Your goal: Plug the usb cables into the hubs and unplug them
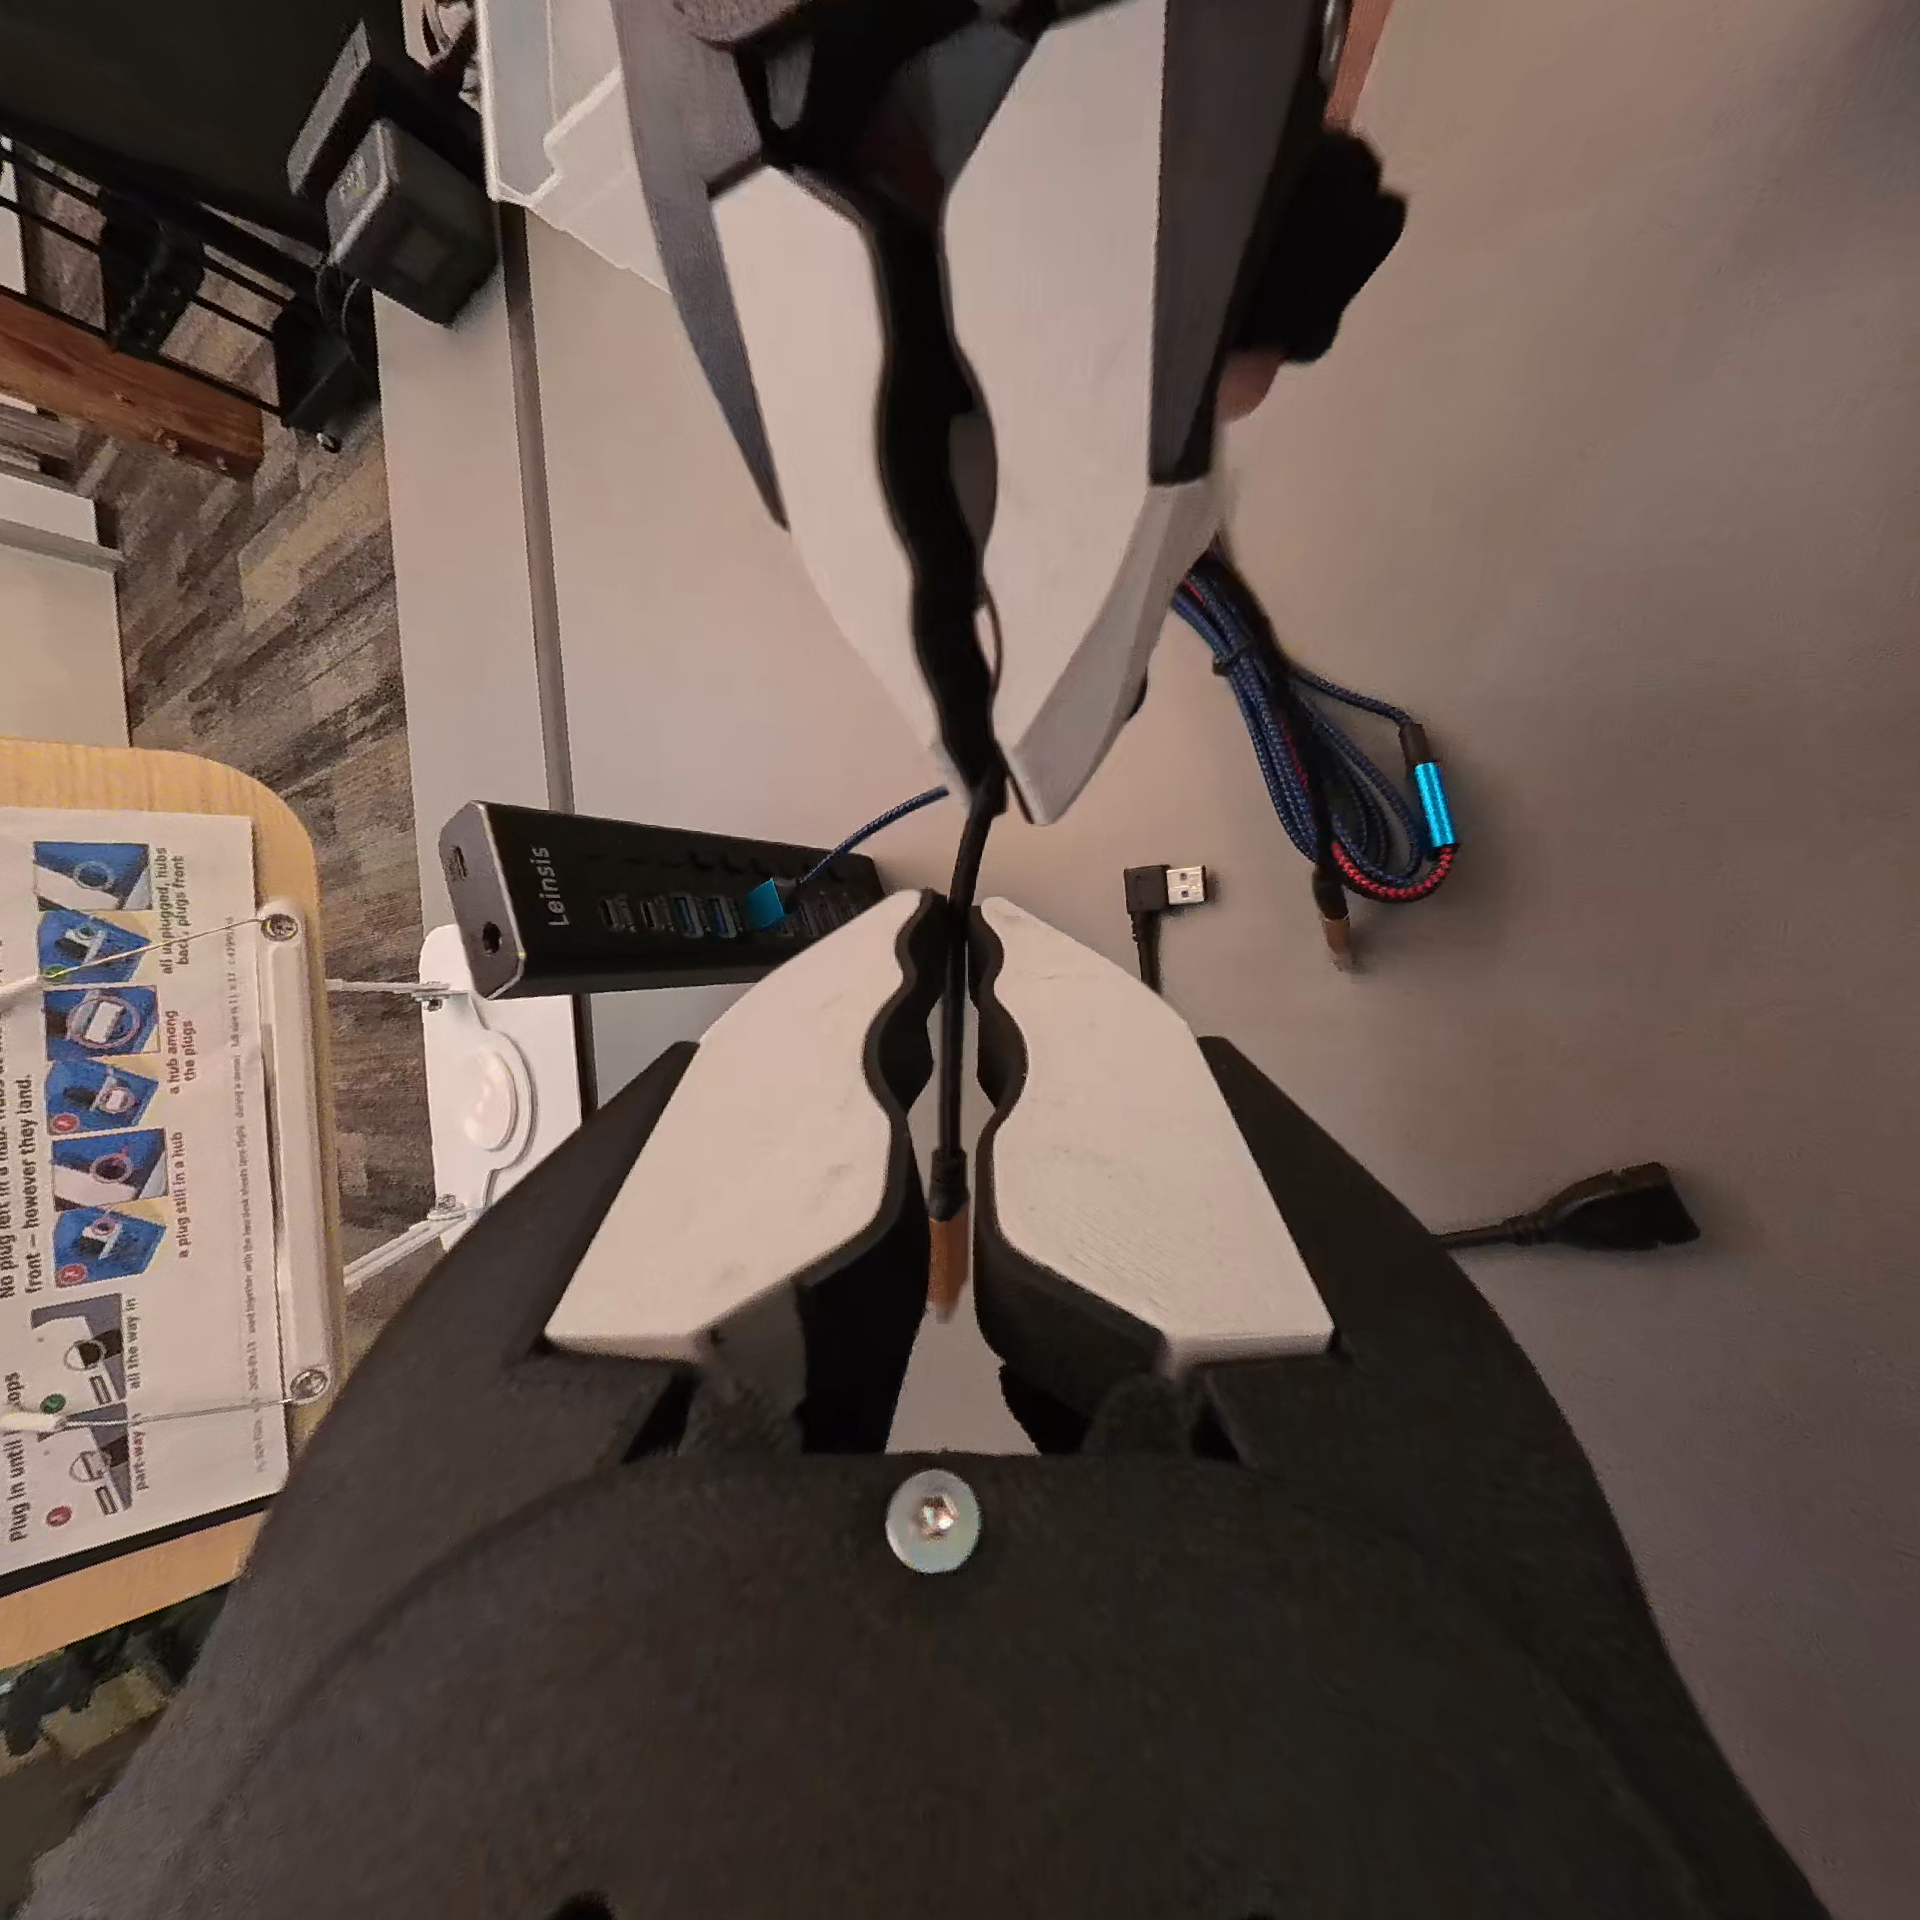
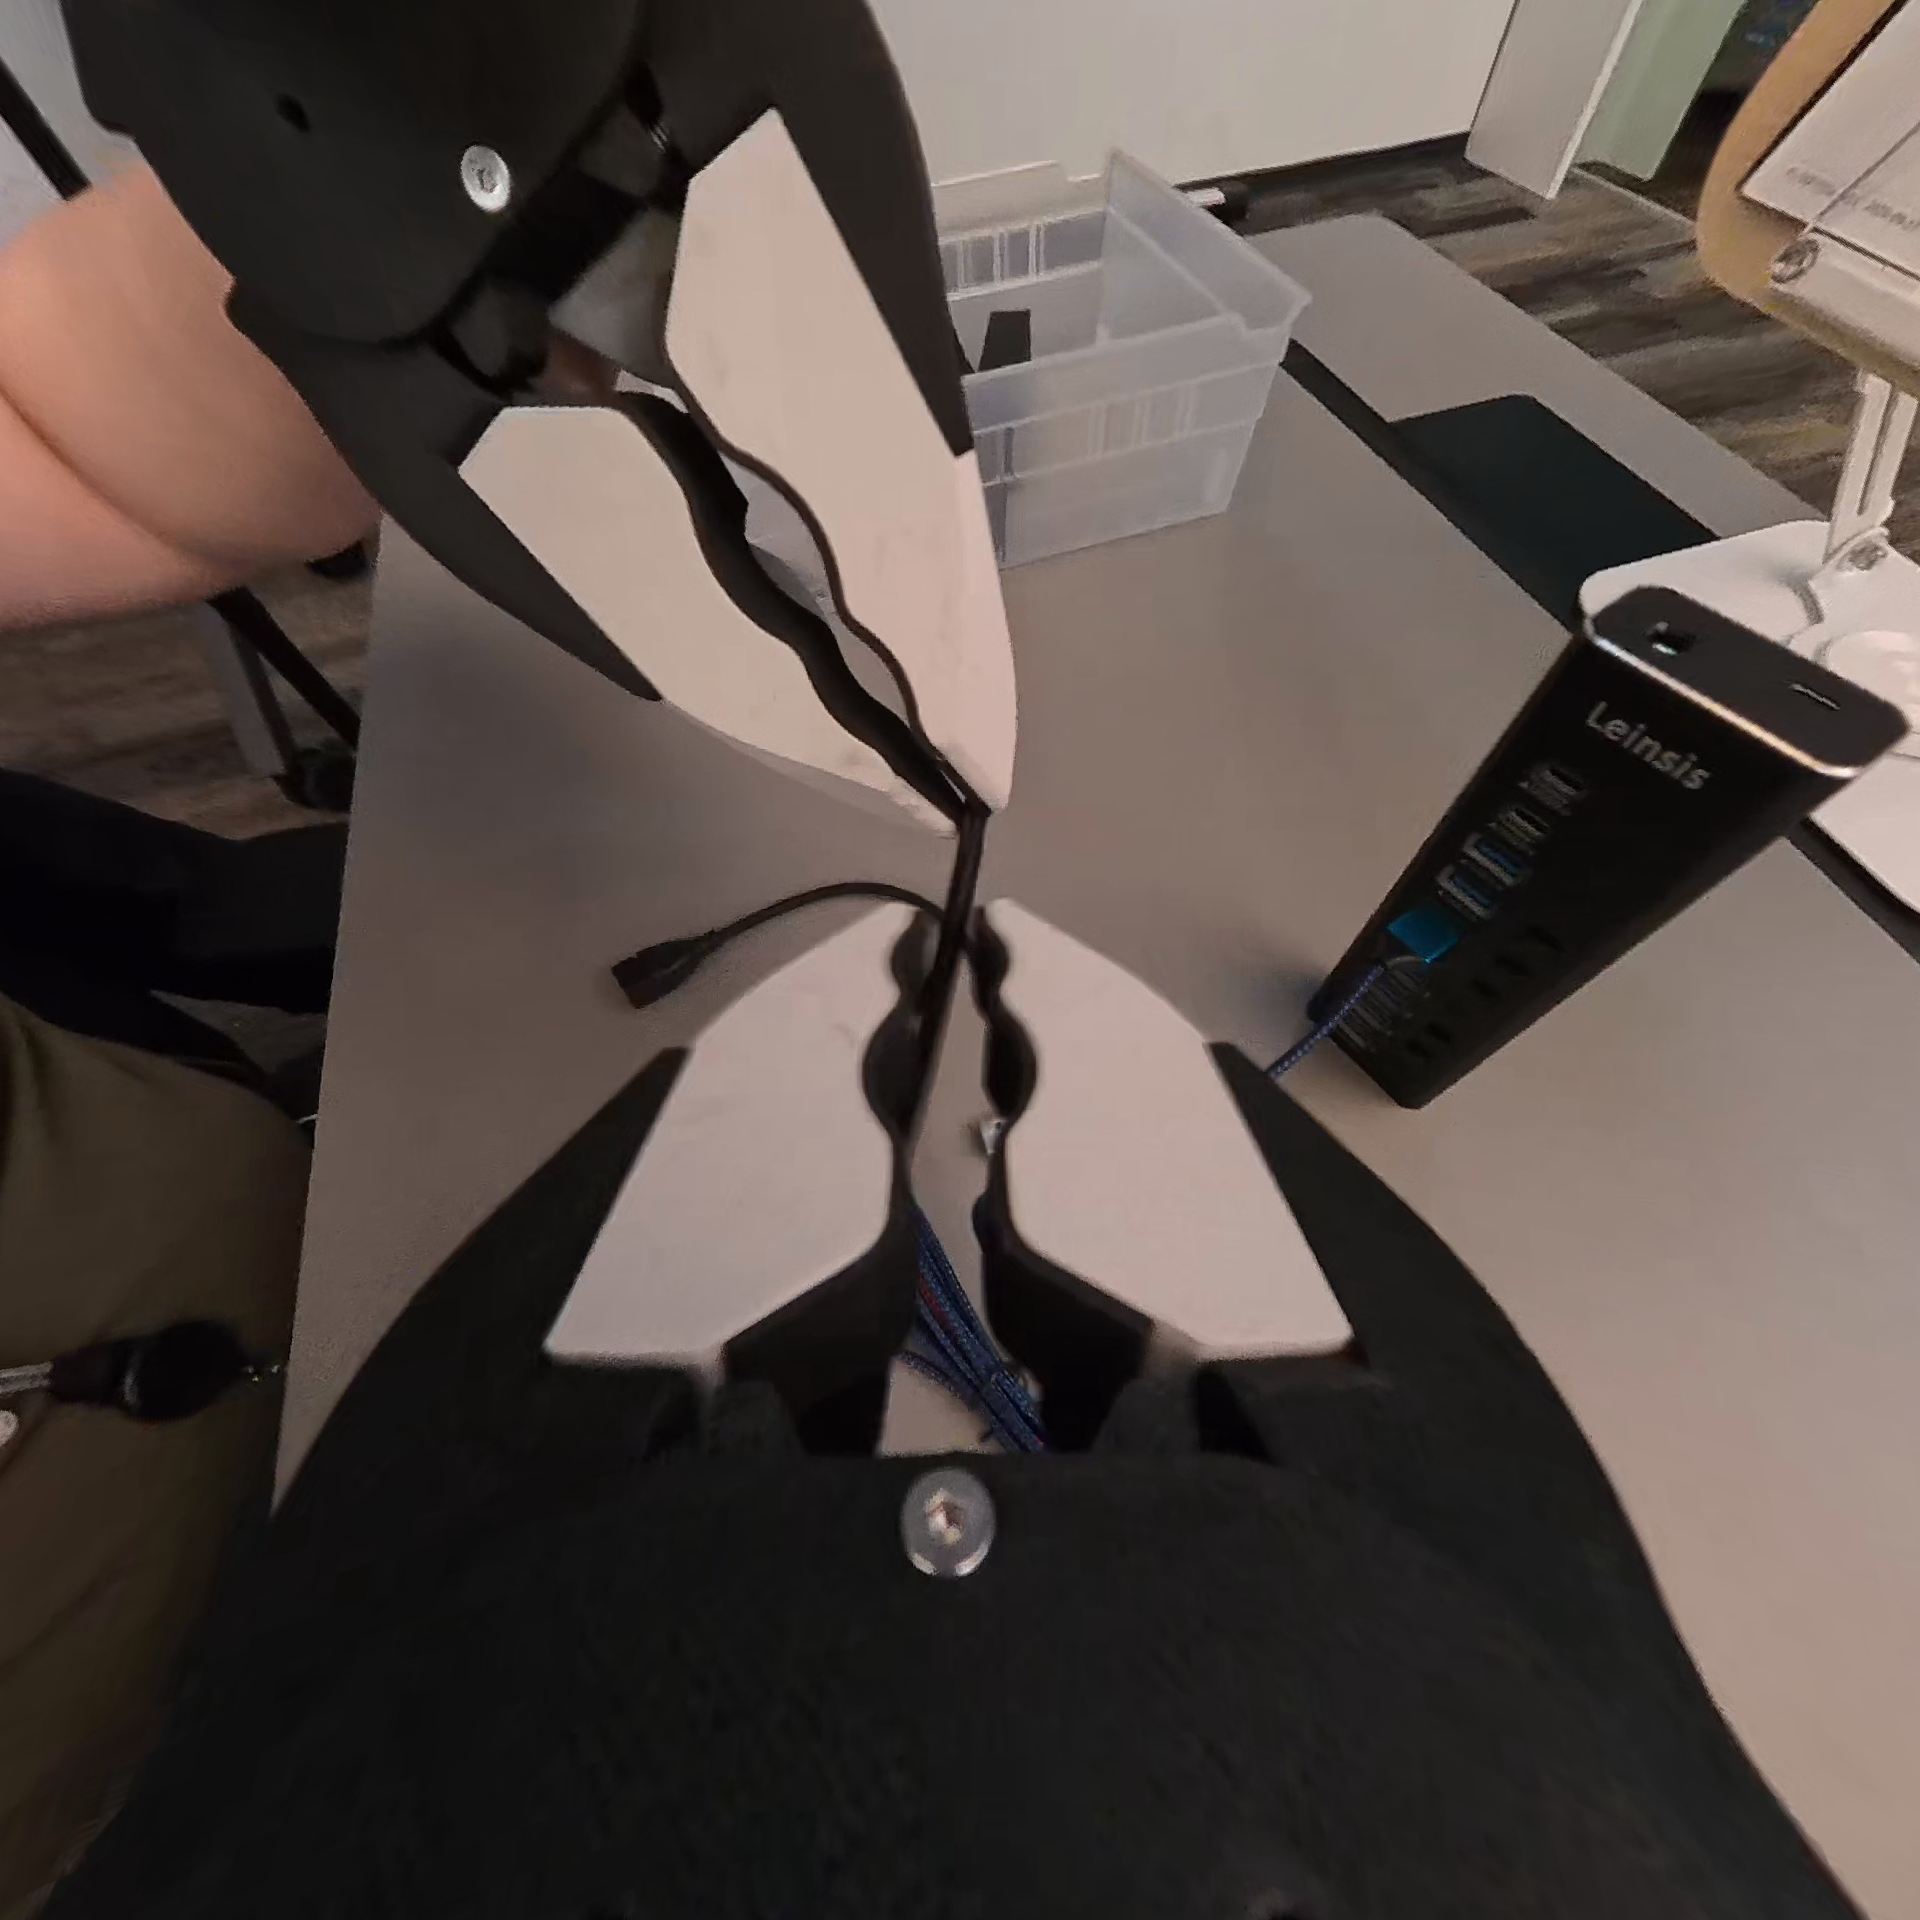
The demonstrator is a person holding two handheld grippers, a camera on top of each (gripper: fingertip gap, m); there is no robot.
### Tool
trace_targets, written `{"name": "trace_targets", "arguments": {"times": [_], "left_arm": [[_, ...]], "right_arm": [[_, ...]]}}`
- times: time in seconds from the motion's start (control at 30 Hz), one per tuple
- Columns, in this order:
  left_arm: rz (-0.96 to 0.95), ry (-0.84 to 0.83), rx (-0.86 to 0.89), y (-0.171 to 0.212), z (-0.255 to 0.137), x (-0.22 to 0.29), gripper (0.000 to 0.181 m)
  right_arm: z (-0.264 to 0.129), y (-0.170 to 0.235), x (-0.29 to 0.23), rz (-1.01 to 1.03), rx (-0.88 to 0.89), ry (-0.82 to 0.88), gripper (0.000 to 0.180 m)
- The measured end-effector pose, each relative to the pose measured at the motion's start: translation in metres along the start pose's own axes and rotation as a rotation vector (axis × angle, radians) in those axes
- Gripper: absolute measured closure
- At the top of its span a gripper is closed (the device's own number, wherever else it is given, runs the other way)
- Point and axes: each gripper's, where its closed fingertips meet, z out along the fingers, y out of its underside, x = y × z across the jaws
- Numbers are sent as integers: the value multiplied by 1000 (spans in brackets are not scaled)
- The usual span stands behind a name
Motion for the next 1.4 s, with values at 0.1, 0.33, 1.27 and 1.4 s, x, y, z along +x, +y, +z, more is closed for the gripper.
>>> {"name": "trace_targets", "arguments": {"times": [0.1, 0.33, 1.27, 1.4], "left_arm": [[-12, 25, 7, 0, -2, 6, 179], [-233, -92, 137, 6, -29, -5, 148], [-920, 219, 877, 18, -54, 67, 143], [-892, 224, 880, -2, -46, 79, 149]], "right_arm": [[1, 2, 0, -17, -25, 18, 176], [-3, -1, -3, -9, -7, 56, 176], [-90, -68, -16, 326, 696, -550, 176], [-119, -80, -30, 136, 863, -560, 176]]}}
